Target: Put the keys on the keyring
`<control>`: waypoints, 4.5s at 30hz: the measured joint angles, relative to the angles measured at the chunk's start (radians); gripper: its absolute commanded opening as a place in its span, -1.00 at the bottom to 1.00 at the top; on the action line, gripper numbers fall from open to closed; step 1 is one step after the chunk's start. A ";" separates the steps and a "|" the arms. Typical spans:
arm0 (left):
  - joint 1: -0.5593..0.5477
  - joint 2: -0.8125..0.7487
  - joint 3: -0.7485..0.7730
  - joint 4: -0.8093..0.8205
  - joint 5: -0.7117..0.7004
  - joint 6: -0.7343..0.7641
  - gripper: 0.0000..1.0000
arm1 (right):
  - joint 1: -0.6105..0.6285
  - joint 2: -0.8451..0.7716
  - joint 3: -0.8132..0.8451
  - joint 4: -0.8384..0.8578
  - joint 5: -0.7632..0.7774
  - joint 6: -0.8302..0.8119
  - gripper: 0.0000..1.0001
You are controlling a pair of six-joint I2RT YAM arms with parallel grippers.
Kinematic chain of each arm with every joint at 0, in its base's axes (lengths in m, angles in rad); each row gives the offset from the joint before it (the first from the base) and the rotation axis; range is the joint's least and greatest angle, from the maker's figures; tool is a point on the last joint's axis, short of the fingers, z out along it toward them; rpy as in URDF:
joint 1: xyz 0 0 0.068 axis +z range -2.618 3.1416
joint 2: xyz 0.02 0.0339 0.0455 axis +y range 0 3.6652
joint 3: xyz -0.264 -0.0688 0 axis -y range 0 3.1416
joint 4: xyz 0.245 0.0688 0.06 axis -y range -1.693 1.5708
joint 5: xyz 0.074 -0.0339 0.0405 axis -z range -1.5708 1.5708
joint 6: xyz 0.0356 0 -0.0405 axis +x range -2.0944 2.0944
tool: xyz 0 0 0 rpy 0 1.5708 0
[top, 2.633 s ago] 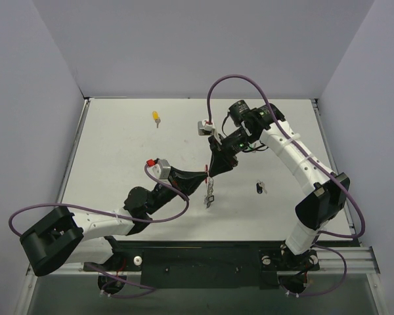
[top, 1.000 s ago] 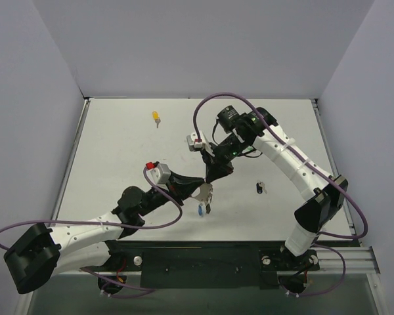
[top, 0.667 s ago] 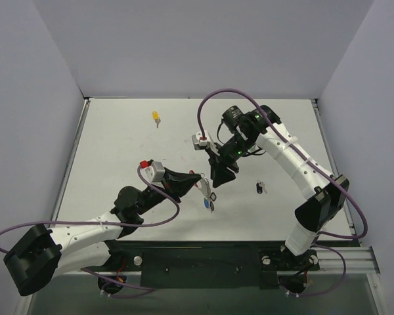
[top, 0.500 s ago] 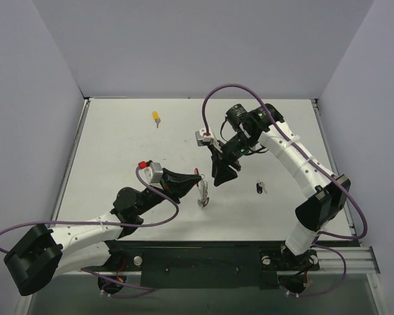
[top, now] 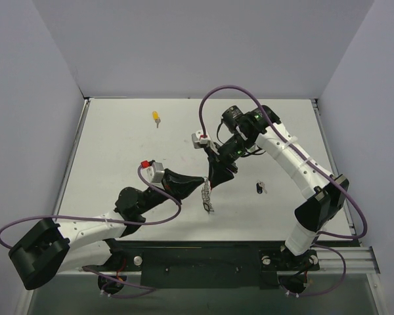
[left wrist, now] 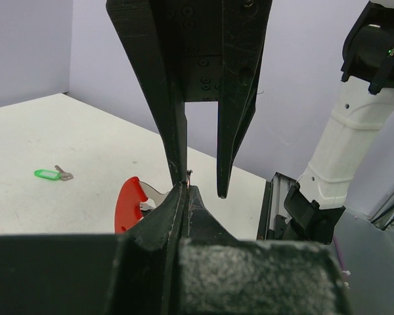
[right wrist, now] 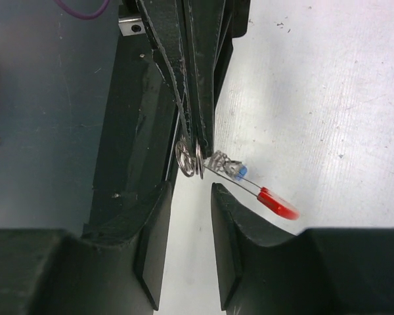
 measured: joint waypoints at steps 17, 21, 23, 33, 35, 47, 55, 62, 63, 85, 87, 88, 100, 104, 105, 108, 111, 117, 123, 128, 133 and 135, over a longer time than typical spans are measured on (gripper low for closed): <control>0.000 0.050 0.000 0.052 -0.001 -0.029 -1.00 | 0.011 0.010 0.000 0.016 -0.004 0.033 -0.65; 0.000 0.060 0.000 0.059 0.000 -0.037 -1.00 | 0.011 0.010 0.000 0.017 -0.004 0.034 -0.79; 0.000 0.063 0.000 0.063 0.000 -0.044 -1.00 | 0.011 0.010 0.000 0.019 -0.004 0.034 -0.82; 0.000 0.077 0.000 0.073 0.003 -0.051 -1.00 | 0.011 0.022 0.000 0.023 -0.004 0.047 -0.77; 0.000 0.083 0.000 0.075 0.006 -0.053 -1.00 | 0.011 0.022 0.000 0.023 -0.003 0.049 -0.87; -0.001 0.085 0.000 0.067 0.016 -0.061 -0.89 | 0.026 0.022 0.004 0.024 0.040 0.058 -1.00; -0.001 0.004 0.001 -0.051 0.026 -0.029 0.03 | 0.083 0.022 0.016 0.005 0.203 0.052 -1.00; -0.002 -0.133 0.016 -0.275 0.040 0.087 0.04 | 0.109 0.041 0.078 -0.042 0.328 0.048 -1.00; -0.004 -0.147 0.023 -0.319 0.041 0.117 0.03 | 0.111 0.049 0.091 -0.047 0.348 0.049 -1.00; -0.081 -0.014 0.081 -0.406 -0.123 0.480 -0.19 | 0.181 0.140 0.168 -0.066 0.534 0.010 -1.00; -0.081 -0.012 0.081 -0.391 -0.130 0.483 -0.20 | 0.181 0.140 0.168 -0.066 0.534 0.006 -1.00; -0.081 -0.012 0.081 -0.381 -0.133 0.484 -0.21 | 0.181 0.140 0.169 -0.066 0.533 0.005 -1.00; -0.081 0.044 0.096 -0.325 -0.137 0.486 -0.48 | 0.181 0.141 0.180 -0.067 0.526 -0.006 -1.00; -0.081 0.050 0.097 -0.314 -0.137 0.486 -0.50 | 0.181 0.142 0.181 -0.067 0.524 -0.008 -1.00; -0.081 0.051 0.098 -0.311 -0.137 0.486 -0.50 | 0.181 0.141 0.181 -0.067 0.523 -0.008 -1.00; -0.081 0.053 0.105 -0.306 -0.137 0.484 -0.79 | 0.181 0.142 0.181 -0.067 0.521 -0.008 -1.00; -0.081 0.053 0.108 -0.306 -0.131 0.480 -1.00 | 0.181 0.142 0.181 -0.067 0.522 -0.010 -1.00; -0.081 0.055 0.109 -0.307 -0.119 0.476 -1.00 | 0.181 0.142 0.182 -0.071 0.520 -0.012 -1.00; -0.081 0.051 0.109 -0.316 -0.125 0.433 -1.00 | 0.176 0.142 0.183 -0.073 0.502 -0.001 -0.24; -0.081 0.037 0.052 -0.229 -0.200 0.336 -1.00 | 0.133 0.140 0.191 -0.074 0.425 0.007 -0.17; -0.079 0.057 -0.053 -0.044 -0.273 0.221 -1.00 | 0.036 0.097 0.148 -0.063 0.317 0.047 -0.17; -0.077 0.088 -0.056 0.000 -0.284 0.185 -1.00 | 0.004 0.060 0.092 -0.045 0.281 0.077 -0.17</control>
